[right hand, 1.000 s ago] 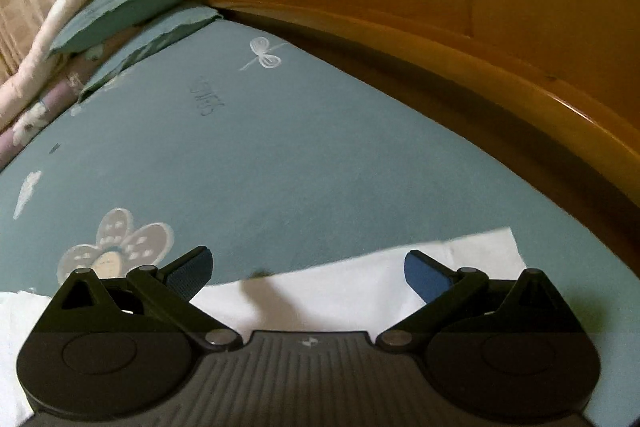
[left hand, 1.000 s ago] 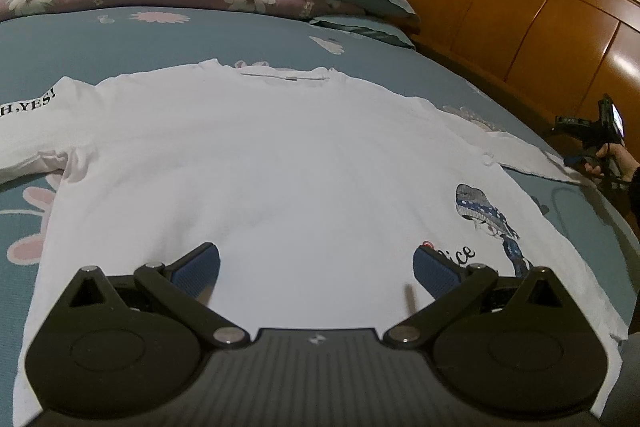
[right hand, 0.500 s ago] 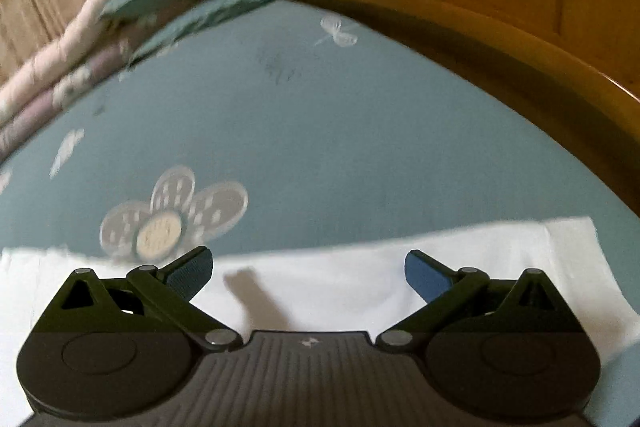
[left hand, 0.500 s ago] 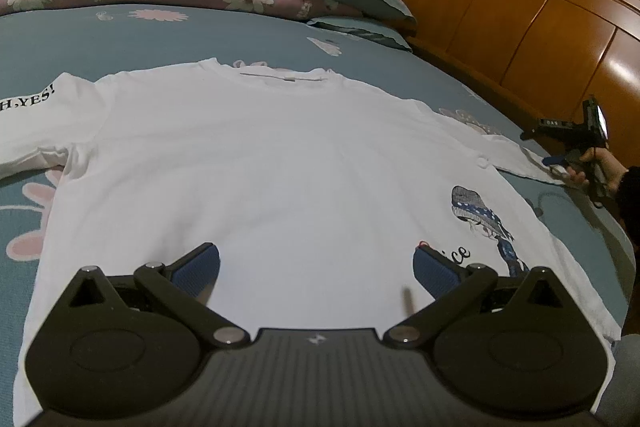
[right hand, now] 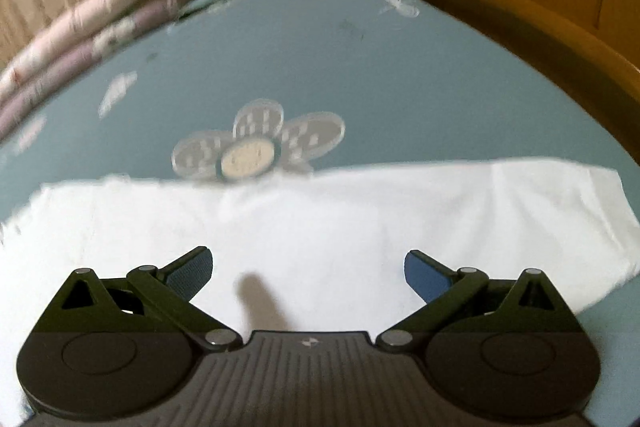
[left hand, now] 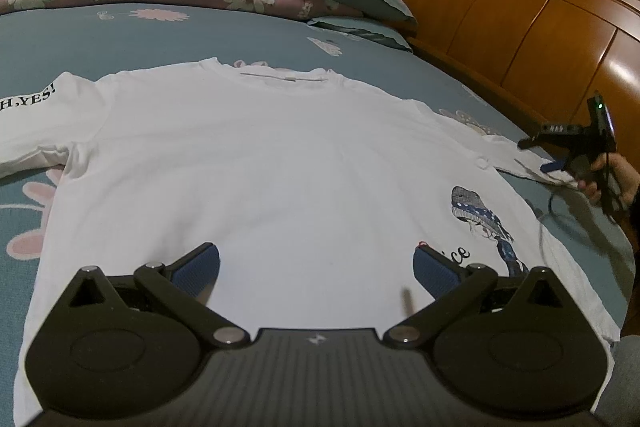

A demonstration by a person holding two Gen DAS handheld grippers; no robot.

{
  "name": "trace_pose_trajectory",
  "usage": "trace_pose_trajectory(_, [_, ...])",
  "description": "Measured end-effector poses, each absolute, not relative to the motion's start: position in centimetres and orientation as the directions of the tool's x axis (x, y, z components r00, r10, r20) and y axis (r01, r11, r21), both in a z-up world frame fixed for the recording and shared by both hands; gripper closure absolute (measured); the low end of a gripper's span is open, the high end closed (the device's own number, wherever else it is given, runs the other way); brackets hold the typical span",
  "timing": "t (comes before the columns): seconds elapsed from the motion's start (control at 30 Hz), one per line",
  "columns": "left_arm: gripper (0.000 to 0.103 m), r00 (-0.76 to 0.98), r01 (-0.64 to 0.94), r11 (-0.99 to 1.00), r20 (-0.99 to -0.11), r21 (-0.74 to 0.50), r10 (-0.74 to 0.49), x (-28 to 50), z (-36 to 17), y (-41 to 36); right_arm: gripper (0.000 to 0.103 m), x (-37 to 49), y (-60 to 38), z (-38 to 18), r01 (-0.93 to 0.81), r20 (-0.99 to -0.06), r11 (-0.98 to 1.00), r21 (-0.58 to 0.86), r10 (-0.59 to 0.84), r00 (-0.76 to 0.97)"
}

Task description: Fold clothes

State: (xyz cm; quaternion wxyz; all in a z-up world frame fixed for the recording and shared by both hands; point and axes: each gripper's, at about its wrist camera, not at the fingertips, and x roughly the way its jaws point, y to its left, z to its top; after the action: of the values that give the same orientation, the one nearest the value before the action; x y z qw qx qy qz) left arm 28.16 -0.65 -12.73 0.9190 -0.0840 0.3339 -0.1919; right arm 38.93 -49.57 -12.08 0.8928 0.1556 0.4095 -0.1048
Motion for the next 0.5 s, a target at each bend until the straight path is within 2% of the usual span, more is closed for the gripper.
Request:
trace_pose_trajectory(0.07, [0.001,0.702,0.296,0.911,-0.581,-0.287,-0.412,28.1,-12.7,-0.5,0.0,38.5,-48.0,-12.3,0.301,-0.777,0.949,0.091,-0.121,0.617])
trace_pose_trajectory(0.23, [0.001,0.7,0.312,0.914,-0.588,-0.258,-0.405,28.0,-12.8,-0.7,0.0,37.9,-45.1,-11.5,0.273,-0.828,0.962,-0.022,-0.171,0.534])
trace_pose_trajectory(0.33, [0.001,0.695,0.307,0.915,-0.595,-0.262,-0.404,27.9,-12.6,-0.7,0.0,36.7,-43.3,-9.0,0.257,-0.809,0.966,0.036,-0.122,0.575])
trace_pose_trajectory(0.5, [0.001,0.686,0.287,0.9,-0.585,-0.328,-0.432,28.2,-12.6,0.2,0.0,35.2,-36.5,-6.7,0.117,-0.795,0.989,0.091,0.001,0.607])
